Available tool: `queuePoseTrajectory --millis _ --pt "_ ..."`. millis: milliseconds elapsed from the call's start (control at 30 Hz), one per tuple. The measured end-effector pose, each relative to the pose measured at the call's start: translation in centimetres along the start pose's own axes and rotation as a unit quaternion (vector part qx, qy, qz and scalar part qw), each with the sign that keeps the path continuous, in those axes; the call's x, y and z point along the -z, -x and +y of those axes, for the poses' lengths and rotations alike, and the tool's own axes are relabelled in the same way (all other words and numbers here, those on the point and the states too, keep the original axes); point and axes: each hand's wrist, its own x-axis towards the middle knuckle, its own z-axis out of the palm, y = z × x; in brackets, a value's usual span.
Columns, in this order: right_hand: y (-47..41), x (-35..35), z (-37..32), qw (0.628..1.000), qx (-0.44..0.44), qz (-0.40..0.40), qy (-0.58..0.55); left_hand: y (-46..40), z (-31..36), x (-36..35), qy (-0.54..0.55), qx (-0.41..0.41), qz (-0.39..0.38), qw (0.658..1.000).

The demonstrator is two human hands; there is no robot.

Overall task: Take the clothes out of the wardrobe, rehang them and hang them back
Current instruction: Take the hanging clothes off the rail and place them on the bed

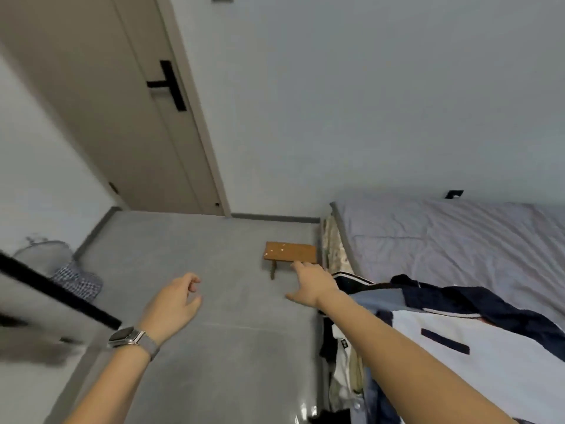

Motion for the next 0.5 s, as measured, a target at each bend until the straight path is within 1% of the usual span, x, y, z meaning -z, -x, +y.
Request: queuePoseTrajectory --millis 67,133,300,400,500 --pt "-0.8 -1.5 -8.2 0.998 0.051 -0.033 0.005 4.5 -6.0 3.2 0.015 0.052 0.036 0.998" --pt "-1.3 -3.2 -16.6 0.991 0.12 -0.057 0.017 9.7 -11.6 6.2 0.032 0.108 0.078 0.991" --pt "0.1 -9.1 -37.0 0.95 0.293 -0.105 0.01 23.4 -22.8 12.1 0.045 0.261 0.145 0.953" --pt "2.4 -12.5 -46.3 0.917 0.374 -0.141 0.02 29.9 -27.1 14.4 0.06 0.332 0.202 0.919" --pt "3.7 -14.8 -52.7 0.89 0.424 -0.167 0.01 33.4 -30.2 16.1 0.076 0.367 0.233 0.897"
